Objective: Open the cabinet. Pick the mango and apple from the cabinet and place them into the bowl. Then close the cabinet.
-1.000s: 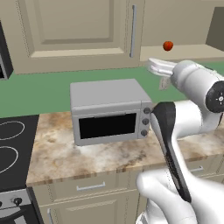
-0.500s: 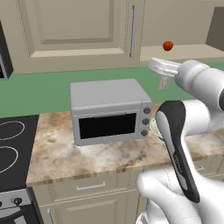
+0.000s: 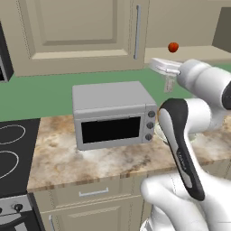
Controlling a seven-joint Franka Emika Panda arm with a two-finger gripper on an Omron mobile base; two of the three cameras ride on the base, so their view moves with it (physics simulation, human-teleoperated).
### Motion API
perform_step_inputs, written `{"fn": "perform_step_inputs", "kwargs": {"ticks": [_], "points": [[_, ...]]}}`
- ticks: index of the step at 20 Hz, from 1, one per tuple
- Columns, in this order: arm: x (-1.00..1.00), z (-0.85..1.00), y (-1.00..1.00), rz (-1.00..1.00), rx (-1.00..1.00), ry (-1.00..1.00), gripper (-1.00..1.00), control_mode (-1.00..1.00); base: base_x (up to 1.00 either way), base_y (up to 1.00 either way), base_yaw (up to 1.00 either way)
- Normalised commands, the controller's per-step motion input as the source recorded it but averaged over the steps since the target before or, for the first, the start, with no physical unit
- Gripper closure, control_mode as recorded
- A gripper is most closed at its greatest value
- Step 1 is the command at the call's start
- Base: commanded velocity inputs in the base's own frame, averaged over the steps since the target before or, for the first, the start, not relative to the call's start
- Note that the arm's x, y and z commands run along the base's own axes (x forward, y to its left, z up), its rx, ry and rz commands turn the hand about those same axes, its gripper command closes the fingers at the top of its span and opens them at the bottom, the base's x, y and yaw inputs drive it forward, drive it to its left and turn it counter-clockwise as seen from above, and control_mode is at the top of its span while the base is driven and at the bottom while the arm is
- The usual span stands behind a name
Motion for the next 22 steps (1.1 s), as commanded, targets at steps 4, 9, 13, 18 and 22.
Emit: {"fn": "perform_step_inputs", "kwargs": {"ticks": [4,9,13,18,22], "points": [[0.61,0.0,0.06,-0.03,-0.02,0.0,-1.0,-1.0,0.0,0.0,0.0],[0.69,0.0,0.02,-0.1,-0.02,0.0,-1.0,-1.0,0.0,0.0,0.0],[0.84,0.0,0.0,-0.11,-0.01,0.0,-1.0,-1.0,0.0,0.0,0.0],[0.96,0.0,0.01,-0.08,0.0,0.0,-1.0,-1.0,0.0,0.0,0.0],[0.95,0.0,0.14,-0.02,-0.01,0.0,-1.0,-1.0,0.0,0.0,0.0]]}}
